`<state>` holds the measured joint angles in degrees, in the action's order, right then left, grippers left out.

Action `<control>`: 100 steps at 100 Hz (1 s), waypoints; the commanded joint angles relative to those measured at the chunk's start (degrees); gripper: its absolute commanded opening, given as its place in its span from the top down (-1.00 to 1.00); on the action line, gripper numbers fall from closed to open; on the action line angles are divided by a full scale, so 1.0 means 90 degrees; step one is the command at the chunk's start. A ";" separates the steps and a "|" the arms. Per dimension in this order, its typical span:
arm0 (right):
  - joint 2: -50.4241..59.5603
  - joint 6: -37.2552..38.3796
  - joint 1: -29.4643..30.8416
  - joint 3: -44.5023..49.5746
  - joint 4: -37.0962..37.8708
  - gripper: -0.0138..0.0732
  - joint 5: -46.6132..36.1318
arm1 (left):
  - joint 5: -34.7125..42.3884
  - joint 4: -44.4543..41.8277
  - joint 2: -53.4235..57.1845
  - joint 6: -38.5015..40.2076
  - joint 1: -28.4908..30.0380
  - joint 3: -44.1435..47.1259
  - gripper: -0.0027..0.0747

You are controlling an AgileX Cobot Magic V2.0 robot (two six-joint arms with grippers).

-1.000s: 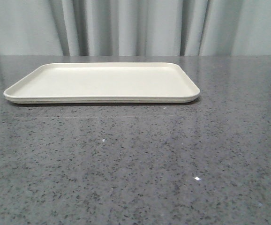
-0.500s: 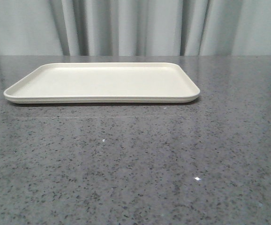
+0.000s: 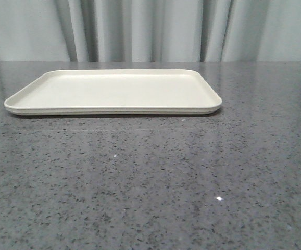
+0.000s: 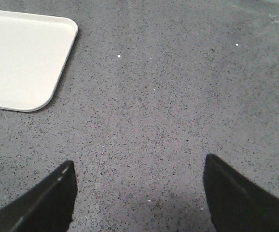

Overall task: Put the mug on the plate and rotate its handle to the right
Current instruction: 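Lower the open left gripper into the mug and grip its rim, then lift the mug with the left gripper and carry it over the cream tray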

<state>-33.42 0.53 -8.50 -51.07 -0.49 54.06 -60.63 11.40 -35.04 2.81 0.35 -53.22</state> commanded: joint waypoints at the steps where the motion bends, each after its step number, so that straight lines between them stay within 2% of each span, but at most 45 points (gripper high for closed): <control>1: -0.0062 -0.0008 0.0038 -0.0220 0.0015 -0.58 -0.0412 | 0.0359 0.0010 -0.0120 0.0062 0.0013 -0.0212 -0.51; 33: -0.0062 -0.0008 0.0038 -0.0220 0.0015 -0.58 -0.0435 | 0.0176 -0.0366 -0.1013 0.0062 0.0013 -0.0212 -0.51; 81: -0.0062 -0.0008 0.0038 -0.0220 0.0015 -0.58 -0.0435 | 0.0023 -0.0384 -0.2397 -0.0023 0.0013 -0.0212 -0.50; 100: -0.0062 -0.0008 0.0038 -0.0220 0.0015 -0.58 -0.0435 | 0.0023 -0.0452 -0.2658 -0.0023 0.0013 -0.0212 -0.42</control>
<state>-33.42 0.53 -8.50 -51.07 -0.53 54.06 -62.32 6.98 -58.75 2.61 0.35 -53.36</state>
